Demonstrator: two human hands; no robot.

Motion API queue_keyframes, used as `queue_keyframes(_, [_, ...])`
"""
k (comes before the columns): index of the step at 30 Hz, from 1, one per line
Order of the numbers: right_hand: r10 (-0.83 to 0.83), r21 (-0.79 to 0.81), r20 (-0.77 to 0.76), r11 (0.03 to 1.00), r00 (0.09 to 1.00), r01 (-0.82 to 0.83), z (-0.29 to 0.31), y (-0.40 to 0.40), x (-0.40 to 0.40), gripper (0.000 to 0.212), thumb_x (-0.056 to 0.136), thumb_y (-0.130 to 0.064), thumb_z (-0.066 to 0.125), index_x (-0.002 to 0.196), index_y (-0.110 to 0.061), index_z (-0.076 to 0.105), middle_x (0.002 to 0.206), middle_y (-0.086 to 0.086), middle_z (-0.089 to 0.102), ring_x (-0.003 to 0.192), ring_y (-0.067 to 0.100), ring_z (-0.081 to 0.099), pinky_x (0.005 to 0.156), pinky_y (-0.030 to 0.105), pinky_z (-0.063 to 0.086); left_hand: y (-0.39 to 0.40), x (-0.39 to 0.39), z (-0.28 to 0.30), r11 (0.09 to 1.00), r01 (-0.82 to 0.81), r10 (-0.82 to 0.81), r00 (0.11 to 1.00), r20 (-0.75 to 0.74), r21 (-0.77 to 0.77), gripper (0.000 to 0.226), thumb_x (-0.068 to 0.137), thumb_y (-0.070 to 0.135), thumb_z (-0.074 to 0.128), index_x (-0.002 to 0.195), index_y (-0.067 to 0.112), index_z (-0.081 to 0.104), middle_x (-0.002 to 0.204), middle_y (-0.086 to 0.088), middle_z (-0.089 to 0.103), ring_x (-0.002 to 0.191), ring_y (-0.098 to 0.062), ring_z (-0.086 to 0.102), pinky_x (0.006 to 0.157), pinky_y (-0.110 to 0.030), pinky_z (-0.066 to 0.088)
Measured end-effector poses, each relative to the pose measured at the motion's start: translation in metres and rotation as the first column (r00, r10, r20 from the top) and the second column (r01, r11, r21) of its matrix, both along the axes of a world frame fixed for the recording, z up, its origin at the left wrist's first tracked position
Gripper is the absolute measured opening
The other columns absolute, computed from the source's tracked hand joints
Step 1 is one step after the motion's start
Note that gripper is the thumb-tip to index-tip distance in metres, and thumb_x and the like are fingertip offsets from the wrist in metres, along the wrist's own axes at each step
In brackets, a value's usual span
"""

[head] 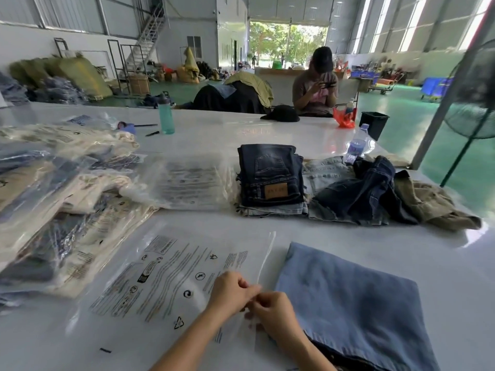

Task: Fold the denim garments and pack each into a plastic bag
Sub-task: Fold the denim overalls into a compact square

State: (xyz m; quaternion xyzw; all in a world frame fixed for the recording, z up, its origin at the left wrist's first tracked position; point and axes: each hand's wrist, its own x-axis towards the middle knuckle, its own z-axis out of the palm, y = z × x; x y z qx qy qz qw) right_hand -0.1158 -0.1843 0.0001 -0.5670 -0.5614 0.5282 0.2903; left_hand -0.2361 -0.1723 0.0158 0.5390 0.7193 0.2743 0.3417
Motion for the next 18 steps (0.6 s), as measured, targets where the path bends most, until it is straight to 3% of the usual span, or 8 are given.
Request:
queue_keyframes(2, [0.016, -0.024, -0.028, 1.0, 0.999, -0.017, 0.002, -0.003, 0.001, 0.025, 0.088, -0.009, 0.057, 0.071, -0.013, 0.075, 0.061, 0.0, 0.068, 0.057, 0.01, 0.061, 0.054, 0.024, 0.054, 0.002, -0.004, -0.003, 1.0, 0.019, -0.019, 1.0, 0.012, 0.001, 0.024, 0.077, 0.02, 0.069, 0.059, 0.006, 0.062, 0.059, -0.013, 0.064, 0.056, -0.021, 0.064, 0.062, -0.042, 0.058])
queue_keyframes(4, [-0.019, -0.084, -0.126, 0.996, 0.992, 0.009, 0.005, -0.004, 0.001, 0.021, 0.09, -0.013, 0.061, 0.074, -0.005, 0.073, 0.068, 0.009, 0.069, 0.058, 0.011, 0.063, 0.056, 0.025, 0.055, 0.004, -0.007, -0.006, 1.0, 0.017, -0.016, 0.998, 0.06, -0.013, 0.022, 0.081, 0.014, 0.066, 0.066, -0.002, 0.066, 0.065, -0.018, 0.065, 0.061, -0.021, 0.062, 0.066, -0.044, 0.058])
queue_keyframes(8, [-0.002, -0.063, -0.157, 0.998, 0.988, -0.009, 0.008, -0.003, 0.004, 0.022, 0.088, -0.018, 0.066, 0.077, 0.0, 0.072, 0.076, 0.021, 0.07, 0.068, 0.022, 0.069, 0.063, 0.031, 0.059, 0.002, -0.008, -0.004, 0.986, 0.003, 0.074, 0.887, 0.456, -0.166, 0.012, 0.082, 0.007, 0.072, 0.072, 0.001, 0.07, 0.07, -0.014, 0.068, 0.064, -0.02, 0.065, 0.068, -0.037, 0.059])
queue_keyframes(10, [0.038, -0.079, -0.177, 0.995, 0.983, -0.053, 0.01, -0.003, 0.003, 0.024, 0.092, -0.017, 0.059, 0.082, 0.001, 0.072, 0.079, 0.02, 0.072, 0.073, 0.026, 0.071, 0.064, 0.033, 0.059, -0.001, -0.009, -0.002, 0.973, 0.001, 0.133, 0.812, 0.568, -0.229, 0.008, 0.079, 0.007, 0.074, 0.078, 0.0, 0.069, 0.071, -0.015, 0.069, 0.064, -0.023, 0.066, 0.066, -0.035, 0.059])
queue_keyframes(14, [0.029, -0.196, -0.278, 0.977, 0.96, -0.086, 0.015, -0.002, 0.002, 0.032, 0.1, -0.016, 0.045, 0.092, 0.006, 0.068, 0.083, 0.018, 0.073, 0.07, 0.027, 0.071, 0.064, 0.033, 0.059, -0.006, -0.011, 0.001, 0.977, -0.051, 0.172, 0.767, 0.618, -0.209, 0.013, 0.081, 0.012, 0.071, 0.075, 0.0, 0.068, 0.067, -0.014, 0.068, 0.059, -0.022, 0.067, 0.053, -0.028, 0.054])
queue_keyframes(18, [0.007, -0.156, -0.253, 0.987, 0.967, -0.048, 0.017, -0.001, 0.001, 0.029, 0.097, -0.005, 0.041, 0.092, 0.011, 0.065, 0.08, 0.018, 0.073, 0.07, 0.026, 0.071, 0.059, 0.029, 0.056, -0.008, -0.01, 0.0, 0.99, -0.039, 0.11, 0.826, 0.552, -0.138, 0.015, 0.083, 0.008, 0.071, 0.075, -0.004, 0.066, 0.066, -0.014, 0.067, 0.06, -0.022, 0.066, 0.059, -0.033, 0.056])
